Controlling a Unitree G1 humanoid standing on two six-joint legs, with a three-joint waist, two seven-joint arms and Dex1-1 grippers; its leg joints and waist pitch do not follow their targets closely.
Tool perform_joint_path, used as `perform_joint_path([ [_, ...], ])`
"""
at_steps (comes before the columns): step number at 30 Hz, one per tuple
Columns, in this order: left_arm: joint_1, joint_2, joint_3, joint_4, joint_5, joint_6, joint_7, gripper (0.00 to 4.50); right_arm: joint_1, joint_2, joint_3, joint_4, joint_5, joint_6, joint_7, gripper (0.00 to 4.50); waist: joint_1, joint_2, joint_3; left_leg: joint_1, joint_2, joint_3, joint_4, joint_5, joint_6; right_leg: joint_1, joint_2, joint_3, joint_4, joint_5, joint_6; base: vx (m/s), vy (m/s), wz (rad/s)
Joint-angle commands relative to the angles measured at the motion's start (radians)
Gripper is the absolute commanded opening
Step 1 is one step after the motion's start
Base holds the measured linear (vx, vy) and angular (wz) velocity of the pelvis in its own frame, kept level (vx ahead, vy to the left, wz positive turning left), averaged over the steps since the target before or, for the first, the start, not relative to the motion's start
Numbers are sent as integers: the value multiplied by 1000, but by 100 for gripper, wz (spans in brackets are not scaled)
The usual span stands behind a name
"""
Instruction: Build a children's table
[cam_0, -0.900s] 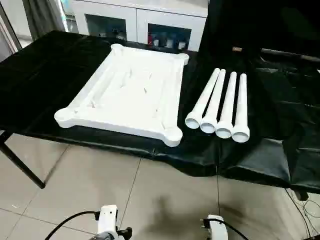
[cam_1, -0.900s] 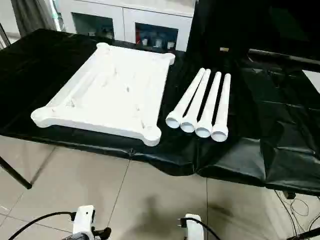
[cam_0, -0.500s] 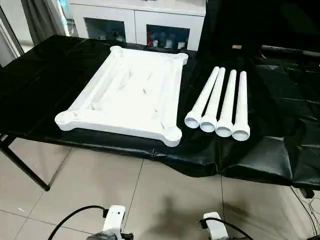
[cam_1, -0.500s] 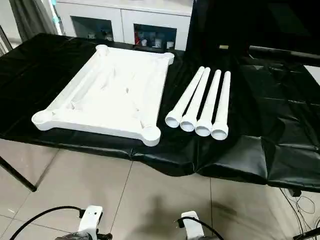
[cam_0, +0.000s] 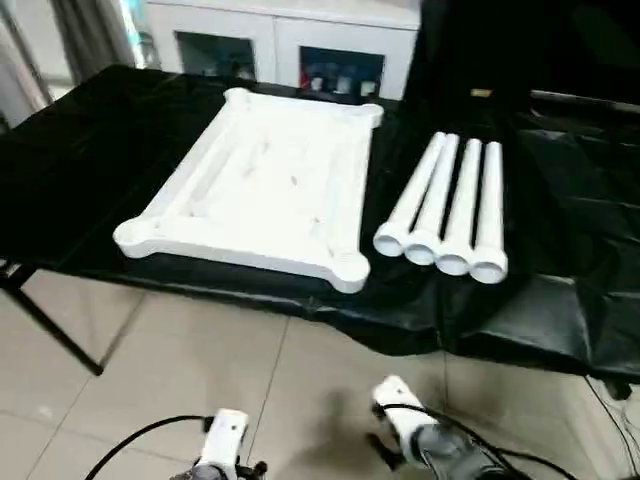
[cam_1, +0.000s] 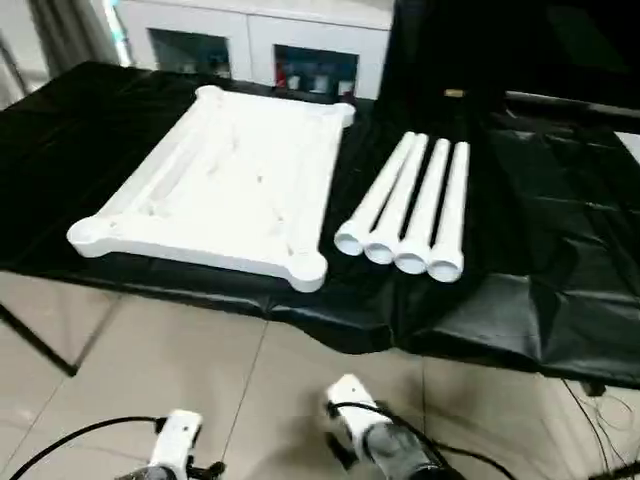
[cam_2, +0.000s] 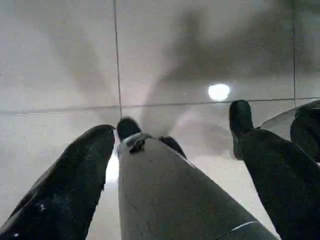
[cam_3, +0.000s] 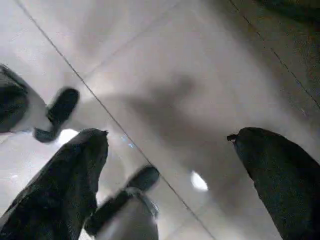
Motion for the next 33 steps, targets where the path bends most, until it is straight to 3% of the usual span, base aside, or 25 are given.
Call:
perform_joint_path([
  [1,17,12,4,-30,16,-113,-14,449,-14,-24,2,-11,-20,-78,66,450,-2,1,-35,-4,28,3,-56,-113,113,36,-50,27,-56,183,-253,0,0,0],
  [4,18,20,-6,-31,33,-122,10,449,-19,-27,-10,-16,0,-93,151,450,-4,-5,-30,-1,31,4,-61,-158,110,34,-49,27,-58,124,-257,0,0,0],
  [7,36,32,-14,-58,15,-157,-125,449,-11,-45,16,-53,2,-174,275,450,-3,-9,-30,0,34,3,-61,-169,108,32,-53,30,-59,81,-261,0,0,0],
  [12,83,42,-24,-129,15,-253,-176,449,26,-66,19,-104,12,-263,357,450,-2,-9,-33,-2,34,5,-51,-99,140,35,-50,30,-45,227,-288,0,0,0],
  [14,103,42,-21,-157,10,-281,-192,449,35,-69,1,-112,18,-277,370,450,-3,-12,-33,-1,34,5,-50,-106,149,35,-50,29,-45,232,-291,0,0,0],
  [15,113,40,-17,-172,4,-287,-199,449,41,-70,-5,-115,21,-282,376,450,-3,-9,-31,0,34,5,-52,-122,148,34,-50,29,-47,209,-293,0,0,0],
  [17,131,37,-11,-199,-7,-294,-213,449,53,-73,-9,-127,24,-291,384,450,-5,-15,-23,0,36,6,-56,-151,140,31,-49,30,-51,161,-292,0,0,0],
  [19,137,37,-9,-213,-11,-294,-221,449,58,-76,-9,-134,26,-295,390,450,-7,-12,-19,3,37,6,-61,-193,122,27,-47,32,-57,93,-284,0,0,0],
  [20,180,39,-24,-305,-24,-308,-279,449,81,-79,-8,-180,45,-313,433,450,-9,-16,-8,-1,37,6,-64,-206,119,23,-45,33,-60,74,-278,0,0,0],
  [21,206,44,-37,-364,-28,-313,-305,449,94,-83,-5,-210,55,-323,458,450,-6,-15,-3,-4,42,4,-68,-237,116,26,-52,35,-63,32,-267,0,0,0],
  [23,266,59,-60,-502,-46,-289,-357,449,125,-97,2,-289,79,-332,518,450,-9,-17,0,-3,44,5,-71,-269,109,23,-47,35,-67,-12,-256,0,0,0],
  [24,275,63,-64,-521,-45,-287,-361,449,132,-99,1,-306,88,-329,529,450,-10,-23,4,-5,44,7,-70,-260,109,21,-44,37,-66,-1,-255,0,0,0],
  [25,284,68,-69,-541,-44,-285,-365,449,139,-100,0,-325,97,-324,542,450,-11,-21,3,-5,43,7,-70,-260,109,22,-42,36,-64,5,-253,0,0,0],
  [26,332,89,-85,-639,-52,-277,-386,449,184,-109,-3,-441,150,-281,613,450,-13,-28,4,-4,41,10,-67,-236,113,20,-38,36,-63,30,-253,0,0,0],
  [27,337,90,-86,-648,-54,-276,-388,449,189,-110,-3,-453,155,-276,620,450,-9,-28,2,-7,41,7,-64,-214,121,27,-39,37,-57,70,-248,0,0,0],
  [28,366,101,-90,-716,-70,-257,-399,449,215,-121,4,-527,183,-249,655,450,-13,-35,11,-13,40,9,-63,-179,143,21,-33,34,-53,127,-239,0,0,0],
  [29,373,103,-90,-734,-75,-251,-401,449,221,-124,6,-544,189,-243,663,450,-11,-32,9,-10,40,9,-63,-175,143,22,-33,34,-53,127,-237,0,0,0],
  [30,382,107,-90,-760,-82,-240,-406,449,225,-128,9,-566,198,-234,675,450,-16,-38,11,-10,39,11,-61,-161,144,19,-30,34,-52,144,-241,0,0,0],
  [31,406,111,-88,-811,-96,-234,-407,449,236,-140,9,-604,211,-223,686,450,-16,-36,9,-7,39,11,-59,-152,143,18,-30,34,-50,154,-246,0,0,0],
  [33,457,119,-80,-931,-127,-219,-404,449,258,-167,6,-703,254,-179,720,450,-21,-49,16,-13,39,13,-57,-142,143,20,-26,34,-49,178,-250,0,0,0],
])
